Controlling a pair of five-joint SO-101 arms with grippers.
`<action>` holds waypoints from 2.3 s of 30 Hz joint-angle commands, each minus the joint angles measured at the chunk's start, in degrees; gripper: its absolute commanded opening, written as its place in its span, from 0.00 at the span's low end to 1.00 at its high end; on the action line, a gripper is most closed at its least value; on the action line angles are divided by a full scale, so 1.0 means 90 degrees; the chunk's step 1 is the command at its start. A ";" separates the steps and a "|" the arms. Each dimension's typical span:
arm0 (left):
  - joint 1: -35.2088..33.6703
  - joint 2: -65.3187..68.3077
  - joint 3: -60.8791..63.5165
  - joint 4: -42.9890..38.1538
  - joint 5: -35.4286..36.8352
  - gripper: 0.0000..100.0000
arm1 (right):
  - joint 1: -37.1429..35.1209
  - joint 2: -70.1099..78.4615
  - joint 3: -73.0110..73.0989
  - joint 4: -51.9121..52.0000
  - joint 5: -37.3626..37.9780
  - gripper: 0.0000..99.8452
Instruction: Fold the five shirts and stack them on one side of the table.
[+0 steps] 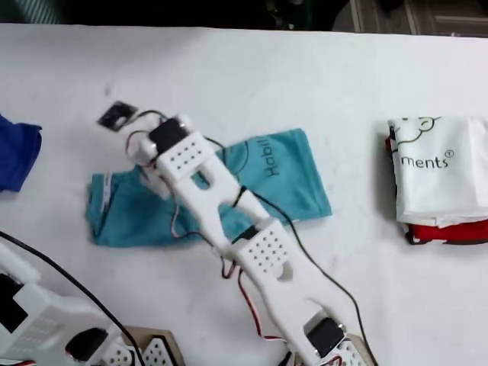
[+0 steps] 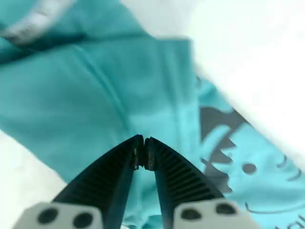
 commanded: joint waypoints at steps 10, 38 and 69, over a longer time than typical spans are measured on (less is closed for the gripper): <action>-0.0054 -0.0327 -0.0225 -0.0049 -0.0039 0.03 | -0.0386 0.0239 -0.0654 0.0093 -0.0049 0.02; 0.0474 -0.0357 -0.0283 0.0957 0.0010 0.02 | 0.3697 -0.4772 0.5949 -0.0806 -0.0059 0.39; 0.0708 -0.0357 -0.1201 0.1719 0.0010 0.03 | 0.4791 -0.2027 0.4796 -0.0669 0.1006 0.02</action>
